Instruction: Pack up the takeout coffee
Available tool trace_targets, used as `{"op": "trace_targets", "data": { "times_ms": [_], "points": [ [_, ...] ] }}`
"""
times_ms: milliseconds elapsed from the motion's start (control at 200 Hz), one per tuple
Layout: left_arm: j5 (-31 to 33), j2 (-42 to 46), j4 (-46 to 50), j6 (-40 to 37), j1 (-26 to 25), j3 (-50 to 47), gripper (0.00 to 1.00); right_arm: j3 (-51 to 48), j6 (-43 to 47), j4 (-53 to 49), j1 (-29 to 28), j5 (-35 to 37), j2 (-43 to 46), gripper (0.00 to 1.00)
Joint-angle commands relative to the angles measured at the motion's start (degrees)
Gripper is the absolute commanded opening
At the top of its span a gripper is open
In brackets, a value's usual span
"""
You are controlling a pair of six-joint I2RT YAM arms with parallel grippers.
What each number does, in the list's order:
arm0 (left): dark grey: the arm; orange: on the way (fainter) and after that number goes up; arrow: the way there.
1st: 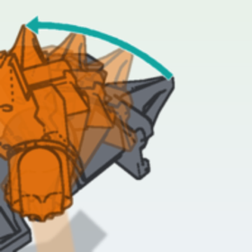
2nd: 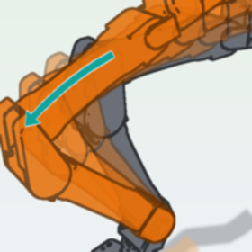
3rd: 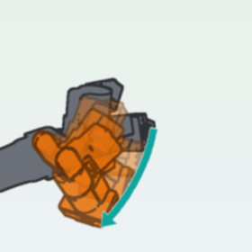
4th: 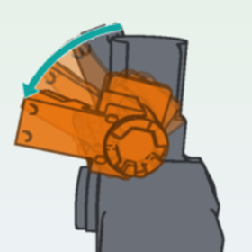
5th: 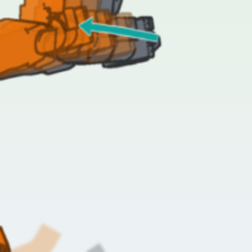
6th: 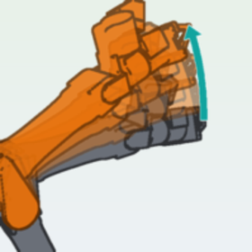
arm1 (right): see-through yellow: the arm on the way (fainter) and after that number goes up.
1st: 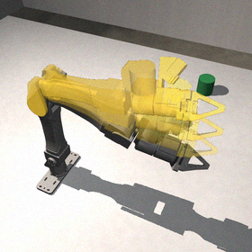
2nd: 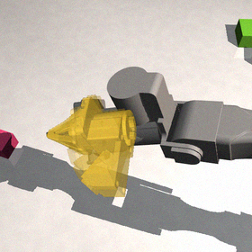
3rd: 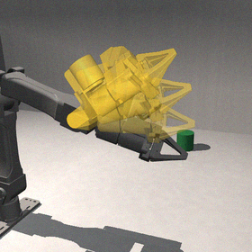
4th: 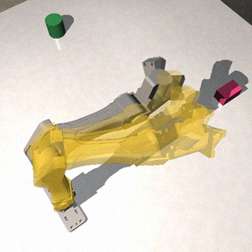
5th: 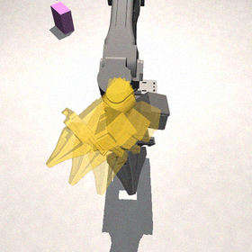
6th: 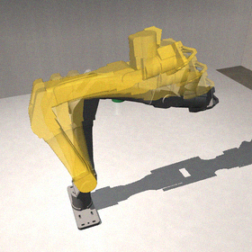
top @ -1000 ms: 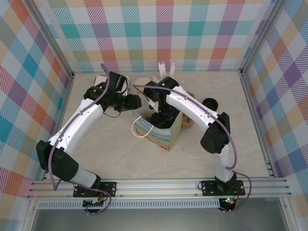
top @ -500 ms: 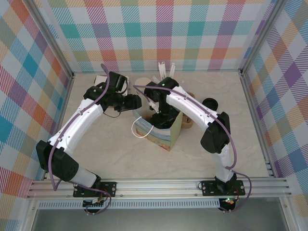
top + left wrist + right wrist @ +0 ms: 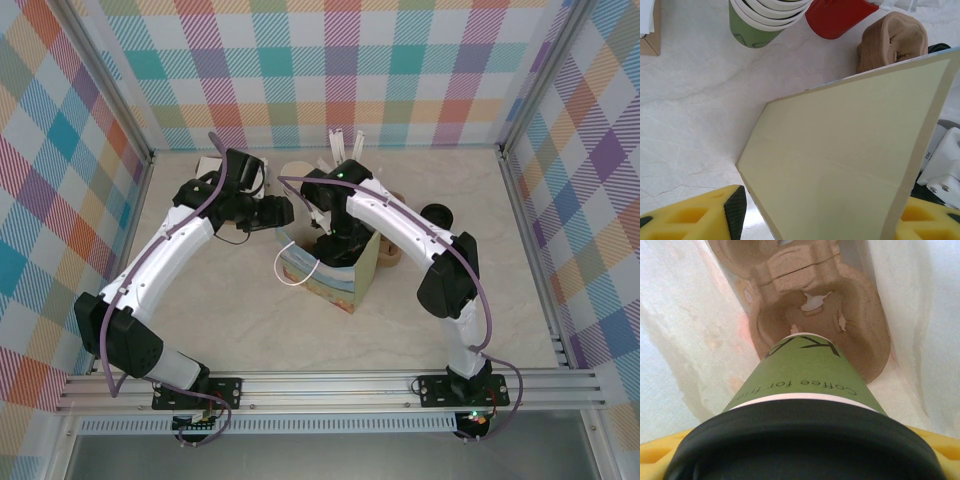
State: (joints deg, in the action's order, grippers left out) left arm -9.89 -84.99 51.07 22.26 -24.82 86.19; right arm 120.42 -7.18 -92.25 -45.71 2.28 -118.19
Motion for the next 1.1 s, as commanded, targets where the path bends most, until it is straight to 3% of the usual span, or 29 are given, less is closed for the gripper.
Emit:
{"op": "trace_targets", "data": {
  "times_ms": [0,1100],
  "points": [
    [0.43,1.61,1.32,-0.73,0.92,0.25,0.59,0.60,0.32,-2.50,0.45,-1.32,1.21,0.79],
    [-0.04,1.42,0.43,-0.16,0.96,-0.83,0.60,-5.56,1.75,2.41,2.08,-1.76,2.25,0.79]
  ]
}}
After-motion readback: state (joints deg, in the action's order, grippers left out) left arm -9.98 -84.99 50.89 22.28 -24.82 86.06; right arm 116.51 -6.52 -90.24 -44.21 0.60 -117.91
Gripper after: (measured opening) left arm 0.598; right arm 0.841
